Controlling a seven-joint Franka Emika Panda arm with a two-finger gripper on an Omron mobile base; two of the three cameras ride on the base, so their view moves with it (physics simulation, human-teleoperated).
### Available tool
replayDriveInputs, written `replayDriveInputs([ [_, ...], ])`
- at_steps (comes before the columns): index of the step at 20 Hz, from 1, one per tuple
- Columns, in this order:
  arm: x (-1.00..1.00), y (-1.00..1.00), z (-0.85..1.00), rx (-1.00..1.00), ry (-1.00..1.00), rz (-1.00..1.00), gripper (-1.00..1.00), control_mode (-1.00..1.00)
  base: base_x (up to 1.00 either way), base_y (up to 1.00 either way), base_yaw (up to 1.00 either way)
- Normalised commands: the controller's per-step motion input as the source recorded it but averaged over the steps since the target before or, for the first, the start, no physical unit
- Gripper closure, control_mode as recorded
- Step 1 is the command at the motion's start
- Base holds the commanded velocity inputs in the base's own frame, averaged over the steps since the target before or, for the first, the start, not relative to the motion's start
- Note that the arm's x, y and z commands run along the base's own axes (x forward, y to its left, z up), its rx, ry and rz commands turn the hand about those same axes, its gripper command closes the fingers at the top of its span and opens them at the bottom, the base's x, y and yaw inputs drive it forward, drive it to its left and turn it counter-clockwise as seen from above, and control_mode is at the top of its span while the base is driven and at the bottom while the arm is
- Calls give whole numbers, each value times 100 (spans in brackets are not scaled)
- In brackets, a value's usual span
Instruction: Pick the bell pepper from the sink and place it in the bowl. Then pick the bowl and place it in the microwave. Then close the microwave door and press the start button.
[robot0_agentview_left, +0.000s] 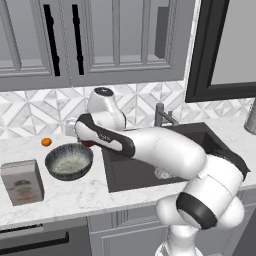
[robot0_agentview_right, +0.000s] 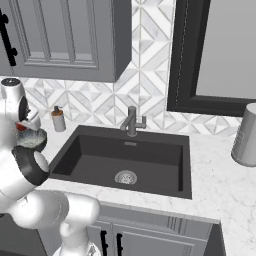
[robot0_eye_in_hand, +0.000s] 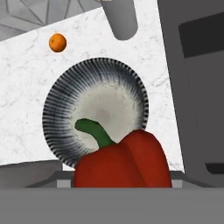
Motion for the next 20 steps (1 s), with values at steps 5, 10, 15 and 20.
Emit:
replayDriveInputs([
  [5,39,9,-50,0,0,0,100,-100,0,0,0],
  [10,27,36,-60,0,0,0,100,-100,0,0,0],
  [15,36,53,-36,0,0,0,100,-100,0,0,0],
  [20,40,39,-33,-1,1,0,100,-100,0,0,0],
])
